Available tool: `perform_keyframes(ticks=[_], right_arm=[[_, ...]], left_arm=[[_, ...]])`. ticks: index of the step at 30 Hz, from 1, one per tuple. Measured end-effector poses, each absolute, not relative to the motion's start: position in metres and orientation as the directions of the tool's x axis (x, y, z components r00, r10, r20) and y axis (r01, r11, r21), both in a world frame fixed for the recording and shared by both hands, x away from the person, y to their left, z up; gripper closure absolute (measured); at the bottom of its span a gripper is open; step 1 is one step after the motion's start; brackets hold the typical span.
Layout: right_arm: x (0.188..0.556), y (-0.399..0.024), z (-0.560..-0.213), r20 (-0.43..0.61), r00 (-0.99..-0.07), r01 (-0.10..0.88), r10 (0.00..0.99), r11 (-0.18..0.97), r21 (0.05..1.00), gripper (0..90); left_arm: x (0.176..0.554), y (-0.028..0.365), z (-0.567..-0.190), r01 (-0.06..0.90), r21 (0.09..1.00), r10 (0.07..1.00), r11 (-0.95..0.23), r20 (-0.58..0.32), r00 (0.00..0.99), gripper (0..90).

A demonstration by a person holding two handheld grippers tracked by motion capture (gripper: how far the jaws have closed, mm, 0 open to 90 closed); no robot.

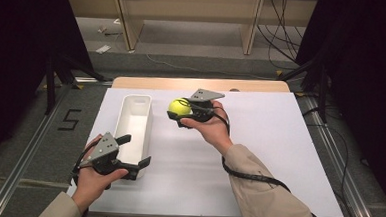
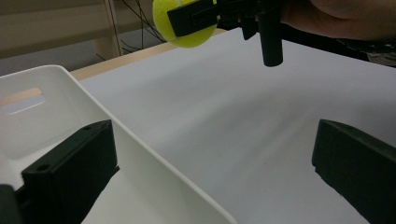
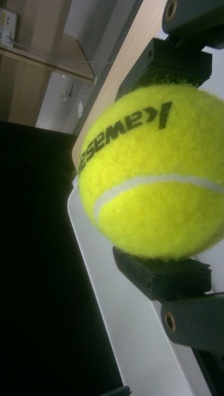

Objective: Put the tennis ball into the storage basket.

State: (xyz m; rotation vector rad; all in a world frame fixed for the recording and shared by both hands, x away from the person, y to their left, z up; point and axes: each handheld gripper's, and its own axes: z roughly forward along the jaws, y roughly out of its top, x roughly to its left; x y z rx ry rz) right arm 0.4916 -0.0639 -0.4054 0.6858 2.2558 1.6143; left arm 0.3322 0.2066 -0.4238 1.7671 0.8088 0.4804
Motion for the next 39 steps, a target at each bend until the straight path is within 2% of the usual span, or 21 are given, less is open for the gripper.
perform_keyframes(ticks=[39], right_arm=[[0.497, -0.048, -0.402, 0.055, -0.849, 0.215, 0.525, 0.248, 0.945, 27.1]], left_arm=[[0.333, 0.206, -0.423, 0.284, 0.939, 0.720, -0.193, -0.061, 0.691, 0.0]])
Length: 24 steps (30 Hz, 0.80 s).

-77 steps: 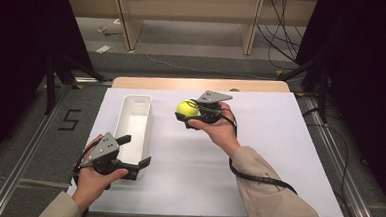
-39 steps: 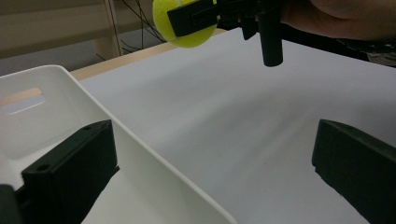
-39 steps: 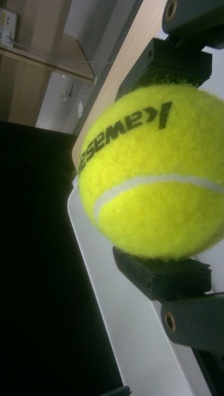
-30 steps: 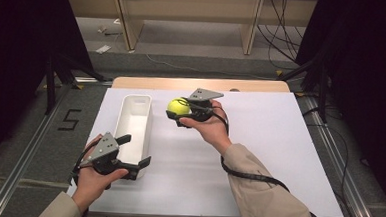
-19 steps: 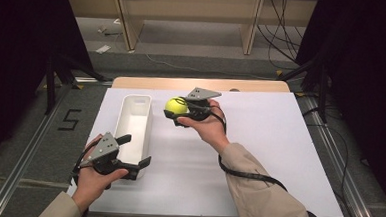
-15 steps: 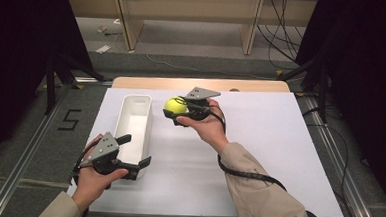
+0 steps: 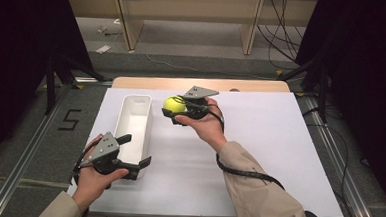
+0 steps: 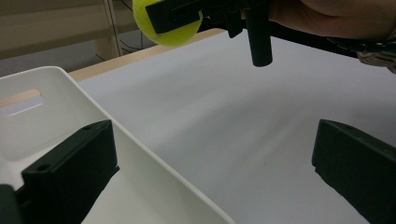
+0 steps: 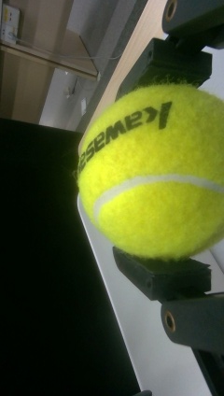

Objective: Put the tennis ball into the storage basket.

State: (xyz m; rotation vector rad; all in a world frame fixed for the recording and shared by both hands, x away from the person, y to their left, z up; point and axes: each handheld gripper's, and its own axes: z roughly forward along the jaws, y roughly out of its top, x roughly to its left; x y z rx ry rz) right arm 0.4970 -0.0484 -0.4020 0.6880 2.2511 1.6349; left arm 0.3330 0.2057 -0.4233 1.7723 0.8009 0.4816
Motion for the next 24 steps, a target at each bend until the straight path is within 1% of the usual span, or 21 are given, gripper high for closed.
perform_keyframes(ticks=[24], right_arm=[[0.499, -0.037, -0.395, 0.047, -0.858, 0.201, 0.512, 0.250, 0.947, 27.1]], left_arm=[[0.333, 0.206, -0.423, 0.283, 0.939, 0.716, -0.194, -0.062, 0.695, 0.0]])
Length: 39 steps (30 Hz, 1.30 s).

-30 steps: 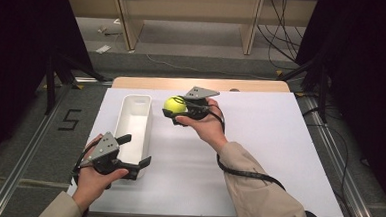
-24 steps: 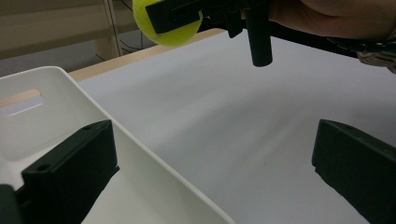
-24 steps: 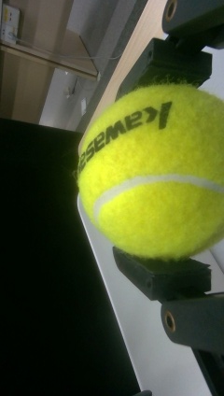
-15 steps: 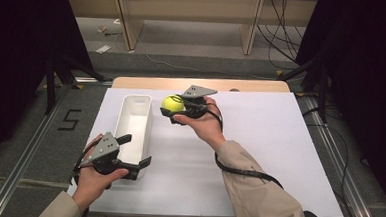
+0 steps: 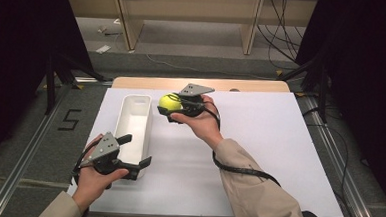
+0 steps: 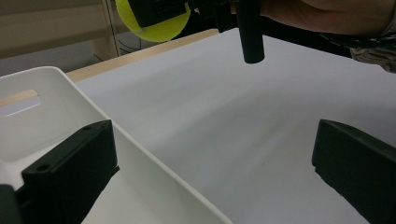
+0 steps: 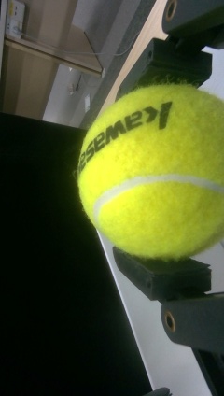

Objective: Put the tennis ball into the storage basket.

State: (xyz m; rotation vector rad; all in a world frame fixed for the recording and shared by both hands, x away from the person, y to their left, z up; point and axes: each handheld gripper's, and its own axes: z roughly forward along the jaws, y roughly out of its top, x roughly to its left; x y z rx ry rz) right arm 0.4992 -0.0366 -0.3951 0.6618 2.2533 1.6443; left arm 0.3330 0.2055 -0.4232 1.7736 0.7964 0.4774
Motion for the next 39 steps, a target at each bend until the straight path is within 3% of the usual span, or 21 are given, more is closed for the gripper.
perform_keyframes(ticks=[39], right_arm=[[0.504, -0.018, -0.390, 0.040, -0.867, 0.193, 0.497, 0.260, 0.946, 27.1]], left_arm=[[0.333, 0.205, -0.423, 0.282, 0.939, 0.718, -0.199, -0.056, 0.694, 0.0]])
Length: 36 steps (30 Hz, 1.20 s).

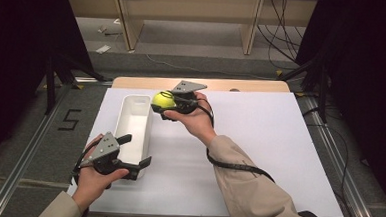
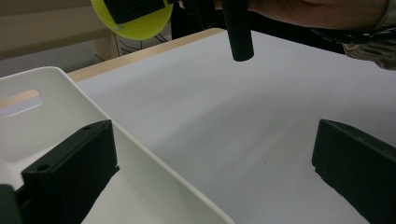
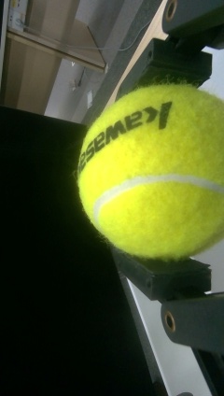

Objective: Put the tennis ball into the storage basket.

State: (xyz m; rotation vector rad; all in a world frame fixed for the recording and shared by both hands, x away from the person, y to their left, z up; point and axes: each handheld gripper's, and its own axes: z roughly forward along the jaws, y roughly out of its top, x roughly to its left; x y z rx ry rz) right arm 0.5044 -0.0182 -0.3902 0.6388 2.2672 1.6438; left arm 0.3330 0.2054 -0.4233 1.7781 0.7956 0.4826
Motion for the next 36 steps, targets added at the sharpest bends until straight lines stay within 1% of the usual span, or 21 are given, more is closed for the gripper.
perform_keyframes(ticks=[36], right_arm=[[0.504, 0.003, -0.391, 0.036, -0.880, 0.187, 0.473, 0.277, 0.942, 27.1]], left_arm=[[0.333, 0.206, -0.424, 0.284, 0.938, 0.719, -0.197, -0.058, 0.693, 0.0]])
